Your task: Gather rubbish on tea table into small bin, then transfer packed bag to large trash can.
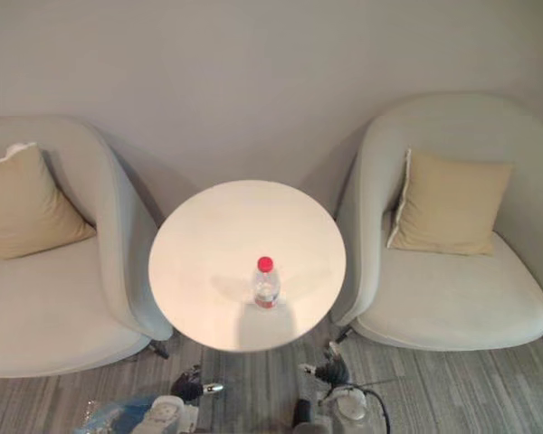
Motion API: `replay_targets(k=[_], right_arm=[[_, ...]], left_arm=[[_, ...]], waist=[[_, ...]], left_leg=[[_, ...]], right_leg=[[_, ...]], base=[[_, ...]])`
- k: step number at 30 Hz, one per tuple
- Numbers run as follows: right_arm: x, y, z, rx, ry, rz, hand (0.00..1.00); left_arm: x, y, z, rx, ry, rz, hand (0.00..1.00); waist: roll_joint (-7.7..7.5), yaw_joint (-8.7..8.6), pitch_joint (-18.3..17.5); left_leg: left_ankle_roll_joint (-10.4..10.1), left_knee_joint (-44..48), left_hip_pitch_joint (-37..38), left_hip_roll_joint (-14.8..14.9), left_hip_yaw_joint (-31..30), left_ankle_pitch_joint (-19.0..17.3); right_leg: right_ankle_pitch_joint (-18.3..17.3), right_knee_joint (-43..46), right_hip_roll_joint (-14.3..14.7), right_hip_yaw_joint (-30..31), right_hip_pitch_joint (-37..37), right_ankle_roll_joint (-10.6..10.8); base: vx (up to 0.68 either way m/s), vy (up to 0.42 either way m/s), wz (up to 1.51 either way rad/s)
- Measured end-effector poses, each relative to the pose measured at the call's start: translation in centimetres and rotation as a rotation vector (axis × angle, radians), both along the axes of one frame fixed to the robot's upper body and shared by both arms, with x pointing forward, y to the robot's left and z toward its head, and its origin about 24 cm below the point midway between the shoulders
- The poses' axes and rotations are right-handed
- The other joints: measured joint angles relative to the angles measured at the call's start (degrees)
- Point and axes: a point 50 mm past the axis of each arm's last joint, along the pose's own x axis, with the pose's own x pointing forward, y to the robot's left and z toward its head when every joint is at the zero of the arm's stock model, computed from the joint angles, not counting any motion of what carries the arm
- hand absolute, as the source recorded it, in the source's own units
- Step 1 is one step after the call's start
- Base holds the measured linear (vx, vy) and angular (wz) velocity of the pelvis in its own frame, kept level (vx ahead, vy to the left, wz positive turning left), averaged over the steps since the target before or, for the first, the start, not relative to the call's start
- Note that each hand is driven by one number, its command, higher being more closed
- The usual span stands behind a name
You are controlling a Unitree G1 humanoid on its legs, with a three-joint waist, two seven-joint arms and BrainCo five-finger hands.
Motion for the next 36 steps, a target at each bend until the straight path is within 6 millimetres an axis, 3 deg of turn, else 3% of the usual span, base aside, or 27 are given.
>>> replay_targets(k=[3,4,8,13,17,20,28,36], right_arm=[[0.2,-0.1,2.1,-0.056,-0.107,0.028,0.00],[0.1,0.2,2.5,-0.058,-0.129,0.036,0.00],[-0.9,0.3,3.6,-0.086,-0.183,0.053,0.00],[-0.9,0.3,4.3,-0.120,-0.212,0.074,0.00],[0.1,0.1,5.2,-0.140,-0.266,0.082,0.00],[1.6,0.1,6.1,-0.155,-0.318,0.087,0.00],[5.5,0.7,8.2,-0.159,-0.435,0.081,0.00],[7.4,1.0,9.1,-0.127,-0.477,0.059,0.00]], left_arm=[[-0.3,0.1,-0.1,0.010,0.003,0.010,0.00],[-0.2,0.5,0.0,0.021,0.000,0.011,0.00],[-0.7,1.4,-0.1,0.047,0.011,0.017,0.00],[-0.9,1.2,-0.2,0.042,0.015,0.017,0.00],[-1.4,0.5,-0.4,0.024,0.028,0.014,0.00],[-1.7,0.5,-0.5,0.024,0.031,0.013,0.00],[-1.3,1.5,-0.2,0.044,0.004,0.012,0.00],[-0.7,1.9,0.1,0.055,-0.024,0.013,0.00]], waist=[[0.49,-0.89,0.09],[-0.42,-0.84,0.00],[-1.19,-1.16,-0.74],[0.50,-1.39,-0.72],[2.73,-1.32,-1.31],[3.02,-1.28,-1.50],[1.17,-0.38,-0.34],[0.91,1.23,1.42]], left_leg=[[-0.73,-1.49,0.80,1.68,0.13,-3.22],[-0.65,-1.37,0.75,1.51,0.72,-3.47],[-0.84,-1.31,1.20,1.34,2.18,-3.92],[-0.95,-1.68,0.73,1.67,1.49,-3.85],[-1.19,-2.50,0.74,2.14,0.76,-2.93],[-1.28,-3.14,0.85,2.45,-0.42,-2.55],[-0.97,-3.37,0.69,1.88,-2.49,-2.12],[-0.91,-4.32,-1.50,1.22,-6.81,-0.76]], right_leg=[[0.96,-0.46,1.64,-0.20,-0.08,0.02],[1.17,-0.49,1.53,0.54,-0.13,0.37],[1.31,-0.49,1.54,2.60,-0.62,0.38],[1.26,-0.49,2.24,3.02,-1.30,0.28],[1.05,-0.14,2.74,2.27,-1.30,0.06],[1.07,-0.07,2.93,1.09,-0.83,-0.11],[0.83,-0.52,2.25,-1.24,-0.03,0.11],[0.11,-0.49,1.22,-4.84,-0.27,0.30]], base=[[-0.16,0.026,0.01],[-0.22,0.042,-0.24],[-0.09,0.011,-0.23],[-0.01,-0.003,-0.01],[0.08,0.013,0.10],[0.10,0.018,0.20],[0.01,0.026,0.14],[-0.04,-0.006,0.26]])
